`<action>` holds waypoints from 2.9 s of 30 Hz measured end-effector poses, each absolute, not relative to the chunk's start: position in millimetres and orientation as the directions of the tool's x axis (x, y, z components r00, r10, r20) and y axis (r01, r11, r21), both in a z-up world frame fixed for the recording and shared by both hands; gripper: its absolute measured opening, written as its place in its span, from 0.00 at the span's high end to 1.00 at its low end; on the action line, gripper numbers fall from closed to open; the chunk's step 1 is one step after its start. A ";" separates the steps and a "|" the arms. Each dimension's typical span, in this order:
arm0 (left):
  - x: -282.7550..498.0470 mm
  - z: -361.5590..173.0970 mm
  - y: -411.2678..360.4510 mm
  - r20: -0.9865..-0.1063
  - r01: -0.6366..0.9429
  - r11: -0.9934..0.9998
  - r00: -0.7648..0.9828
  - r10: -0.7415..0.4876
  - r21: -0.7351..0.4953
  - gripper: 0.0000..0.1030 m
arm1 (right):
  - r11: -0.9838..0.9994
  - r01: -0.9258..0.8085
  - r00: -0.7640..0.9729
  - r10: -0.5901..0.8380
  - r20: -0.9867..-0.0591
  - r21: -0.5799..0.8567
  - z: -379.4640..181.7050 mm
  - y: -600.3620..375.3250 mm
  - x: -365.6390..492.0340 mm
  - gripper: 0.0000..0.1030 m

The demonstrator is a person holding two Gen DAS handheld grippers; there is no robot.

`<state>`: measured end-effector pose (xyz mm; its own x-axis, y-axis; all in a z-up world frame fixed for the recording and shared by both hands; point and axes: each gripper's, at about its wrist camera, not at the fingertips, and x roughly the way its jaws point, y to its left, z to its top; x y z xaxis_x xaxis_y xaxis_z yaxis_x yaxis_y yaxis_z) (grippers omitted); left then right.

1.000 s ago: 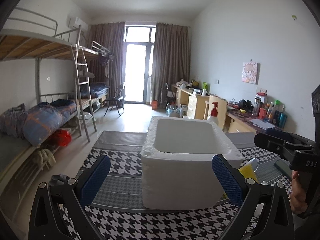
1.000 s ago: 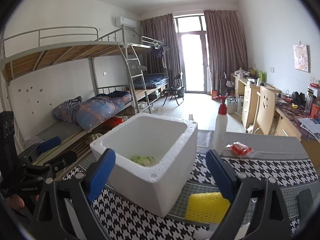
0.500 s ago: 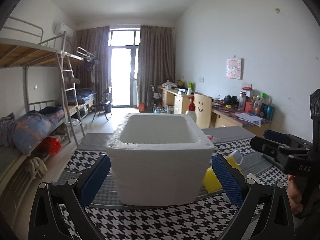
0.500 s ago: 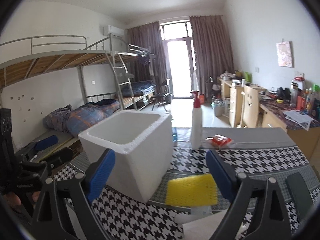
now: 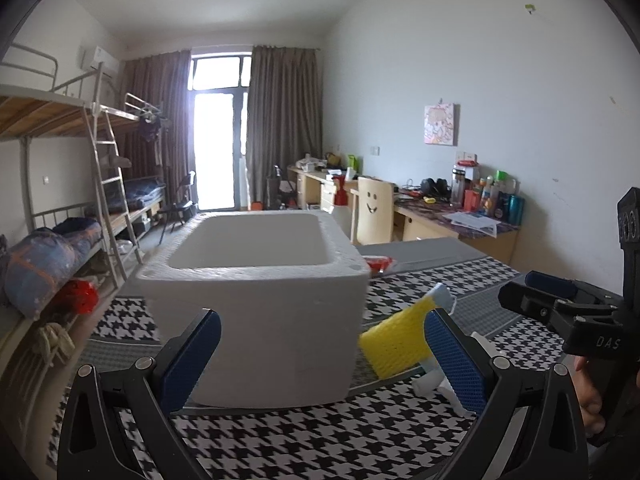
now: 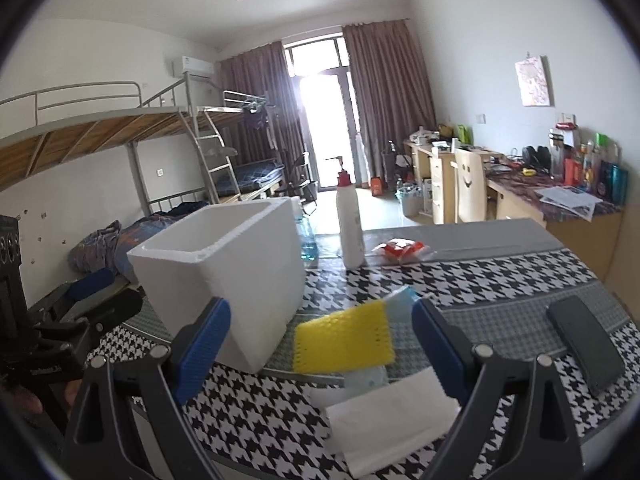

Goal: Organize soft objects
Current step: 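Move the right gripper back toward the white tissues on the table, then close the right gripper on the white tissues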

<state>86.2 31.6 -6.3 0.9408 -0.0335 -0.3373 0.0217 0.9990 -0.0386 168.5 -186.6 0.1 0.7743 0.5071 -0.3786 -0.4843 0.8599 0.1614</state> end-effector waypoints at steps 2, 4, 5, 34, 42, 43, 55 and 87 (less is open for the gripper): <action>88.4 -8.3 27.1 -0.345 0.044 0.998 0.937 -0.055 -0.039 0.01 | 0.869 -0.468 0.780 0.492 -0.388 0.161 -3.5 -191.5 168.8 0.09; 88.9 -10.0 22.8 -0.346 0.057 0.998 0.936 -0.066 -0.034 0.01 | 0.880 -0.447 0.787 0.473 -0.395 0.163 -6.8 -198.1 168.2 0.09; 89.8 -11.6 20.3 -0.347 0.067 0.997 0.935 -0.074 -0.033 0.01 | 0.884 -0.436 0.791 0.465 -0.399 0.167 -8.0 -201.7 167.3 0.09; 127.6 -58.8 -31.8 -0.508 0.208 0.978 0.839 -0.194 -0.031 0.01 | 0.915 -0.373 0.748 0.393 -0.535 0.150 -51.5 -228.5 168.0 0.09; 132.9 -68.6 -36.9 -0.535 0.228 0.973 0.818 -0.210 -0.033 0.01 | 0.908 -0.387 0.701 0.402 -0.590 0.160 -69.7 -223.7 176.2 0.09; 133.9 -69.3 -36.6 -0.537 0.228 0.973 0.817 -0.212 -0.037 0.01 | 0.909 -0.383 0.696 0.399 -0.597 0.161 -71.5 -223.9 177.4 0.09; 138.0 -73.6 -31.8 -0.554 0.215 0.975 0.806 -0.209 -0.054 0.01 | 0.906 -0.376 0.624 0.402 -0.669 0.194 -90.4 -217.8 193.7 0.11; 153.6 -83.1 -58.5 -0.598 0.296 0.955 0.762 -0.249 -0.020 0.01 | 0.929 -0.361 0.637 0.306 -0.707 0.076 -84.7 -219.8 189.2 0.89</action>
